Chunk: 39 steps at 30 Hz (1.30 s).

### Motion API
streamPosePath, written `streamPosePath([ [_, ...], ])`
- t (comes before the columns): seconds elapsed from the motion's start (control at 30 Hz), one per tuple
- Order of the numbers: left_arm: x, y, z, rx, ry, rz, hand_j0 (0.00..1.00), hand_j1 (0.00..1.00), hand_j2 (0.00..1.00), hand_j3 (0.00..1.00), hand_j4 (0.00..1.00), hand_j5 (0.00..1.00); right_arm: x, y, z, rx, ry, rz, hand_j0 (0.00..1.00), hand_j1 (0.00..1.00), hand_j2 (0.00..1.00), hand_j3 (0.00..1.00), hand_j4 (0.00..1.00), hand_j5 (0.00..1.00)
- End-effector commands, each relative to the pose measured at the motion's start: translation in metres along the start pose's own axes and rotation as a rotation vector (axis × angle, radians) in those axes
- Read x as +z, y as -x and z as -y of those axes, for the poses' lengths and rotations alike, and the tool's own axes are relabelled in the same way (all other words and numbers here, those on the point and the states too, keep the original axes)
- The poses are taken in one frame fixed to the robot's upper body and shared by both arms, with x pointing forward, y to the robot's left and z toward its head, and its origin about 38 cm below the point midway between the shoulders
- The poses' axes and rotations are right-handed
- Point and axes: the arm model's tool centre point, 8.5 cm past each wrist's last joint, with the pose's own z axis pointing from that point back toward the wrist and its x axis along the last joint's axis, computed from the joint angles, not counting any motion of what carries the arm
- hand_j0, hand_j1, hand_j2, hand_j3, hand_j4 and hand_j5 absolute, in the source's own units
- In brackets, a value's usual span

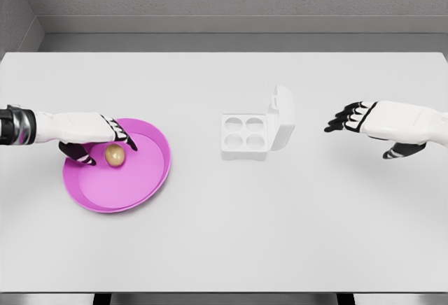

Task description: Pack egg into the box and close the box lid

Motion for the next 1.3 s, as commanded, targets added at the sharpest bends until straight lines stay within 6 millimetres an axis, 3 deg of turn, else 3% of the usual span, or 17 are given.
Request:
streamPosePath([
  [0.0,-0.0003,-0.0003,0.0004,0.004,0.0,0.001,0.77,0.77,0.77,0.77,0.77,0.77,-0.0003,-0.0005,-0.0002,-0.005,0.001,0.002,1.0,1.0,1.0,1.0,1.0,1.0],
  [0.57,-0.004,-0.002,0.0034,0.004,0.013,0.009,0.73,0.73,0.73,0.73,0.73,0.73,-0.0012,-0.0008,0.0008,-0.004,0.006,0.004,1.0,1.0,1.0,1.0,1.0,1.0],
  [0.63,-0.004,-0.002,0.0034,0.004,0.013,0.009,0.7,0.7,0.7,0.7,0.7,0.7,-0.0012,-0.0008,0.0008,-0.004,0.006,0.004,1.0,1.0,1.0,1.0,1.0,1.0],
  [0.77,-0.0043,-0.0025,0.0038,0.004,0.013,0.01,0.54,0.54,0.54,0.54,0.54,0.54,-0.0013,-0.0011,0.0011,-0.003,0.006,0.005,1.0,1.0,1.0,1.0,1.0,1.0],
  [0.87,-0.0046,-0.0027,0.0042,0.004,0.015,0.011,0.54,0.54,0.54,0.54,0.54,0.54,-0.0018,-0.0014,0.0011,-0.004,0.007,0.006,1.0,1.0,1.0,1.0,1.0,1.0],
  [1.13,-0.0057,-0.0036,0.0046,0.002,0.019,0.014,0.35,0.35,0.35,0.35,0.35,0.35,-0.0018,-0.0014,0.0011,-0.004,0.007,0.006,1.0,1.0,1.0,1.0,1.0,1.0],
  [1.27,-0.0049,-0.0042,0.0003,-0.006,0.013,0.015,0.35,0.35,0.35,0.35,0.35,0.35,-0.0022,-0.0016,0.0011,-0.004,0.009,0.007,1.0,1.0,1.0,1.0,1.0,1.0],
])
